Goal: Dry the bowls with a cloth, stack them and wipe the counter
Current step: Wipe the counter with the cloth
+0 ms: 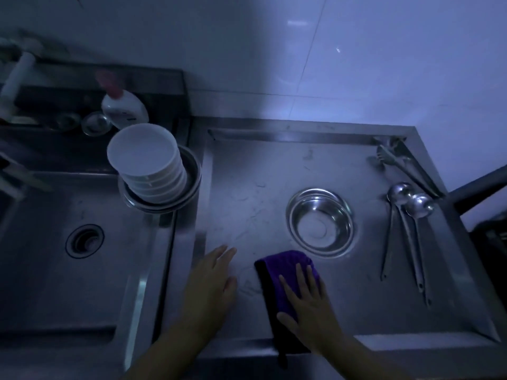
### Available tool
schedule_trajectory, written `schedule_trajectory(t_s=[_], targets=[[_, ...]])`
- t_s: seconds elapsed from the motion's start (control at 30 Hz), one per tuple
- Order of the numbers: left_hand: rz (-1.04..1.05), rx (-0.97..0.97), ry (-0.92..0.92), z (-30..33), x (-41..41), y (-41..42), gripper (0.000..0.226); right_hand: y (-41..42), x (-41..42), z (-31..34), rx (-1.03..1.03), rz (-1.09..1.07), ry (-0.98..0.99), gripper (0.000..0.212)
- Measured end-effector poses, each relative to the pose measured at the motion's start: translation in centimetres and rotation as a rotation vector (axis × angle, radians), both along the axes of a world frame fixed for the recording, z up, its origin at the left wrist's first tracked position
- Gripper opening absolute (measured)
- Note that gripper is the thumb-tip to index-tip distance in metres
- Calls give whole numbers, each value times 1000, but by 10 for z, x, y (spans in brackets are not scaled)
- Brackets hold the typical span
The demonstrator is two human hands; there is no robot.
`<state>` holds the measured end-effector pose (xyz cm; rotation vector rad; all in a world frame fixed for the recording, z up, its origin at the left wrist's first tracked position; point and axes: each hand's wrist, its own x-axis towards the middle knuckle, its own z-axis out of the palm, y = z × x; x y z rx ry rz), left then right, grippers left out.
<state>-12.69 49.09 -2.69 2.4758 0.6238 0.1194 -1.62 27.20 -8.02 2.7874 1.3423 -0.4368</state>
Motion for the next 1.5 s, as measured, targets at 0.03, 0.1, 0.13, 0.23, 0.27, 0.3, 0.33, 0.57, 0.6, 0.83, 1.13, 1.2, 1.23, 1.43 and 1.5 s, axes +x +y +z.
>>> schedule_trajectory(t_s=[0.03, 0.1, 0.13, 0.23, 0.27, 0.3, 0.33, 0.57, 0.6, 0.83, 1.13, 1.2, 1.23, 1.43, 1.5], targets=[[31, -9, 24, -4, -3, -1, 55, 4, 0, -3, -13, 9, -12, 76], [152, 4, 91, -17, -16, -12, 54, 12, -1, -18, -22, 67, 8, 79], [161, 21, 109, -20, -22, -9, 53, 22, -2, -19, -24, 63, 14, 81], [178, 221, 162, -30, -46, -7, 46, 53, -4, -31, -31, 79, 51, 86], [187, 286, 163, -33, -52, -4, 45, 65, -2, -36, -29, 92, 32, 87], [192, 323, 153, -35, -58, 0, 45, 77, 4, -40, -32, 109, 2, 87], [189, 354, 139, -37, -63, 4, 43, 90, 11, -44, -38, 128, -14, 87], [52, 466, 212, -57, -87, 37, 45, 165, 71, -50, -16, 113, -76, 81], [38, 472, 215, -60, -89, 41, 45, 172, 77, -50, -23, 107, -81, 80], [39, 457, 144, -59, -98, 48, 37, 146, 35, -48, -34, 109, -67, 77], [182, 265, 17, -41, -104, 50, 39, 91, -115, -31, -9, 221, 391, 72], [209, 244, 28, -37, -105, 49, 45, 110, -127, -31, 21, 191, 398, 74], [215, 235, 38, -35, -105, 49, 47, 122, -129, -33, 22, 180, 362, 75], [207, 215, -38, -39, -103, 54, 47, 200, -93, -42, 79, 44, 205, 75], [186, 205, -70, -43, -101, 56, 48, 220, -70, -43, 88, 18, 192, 75]])
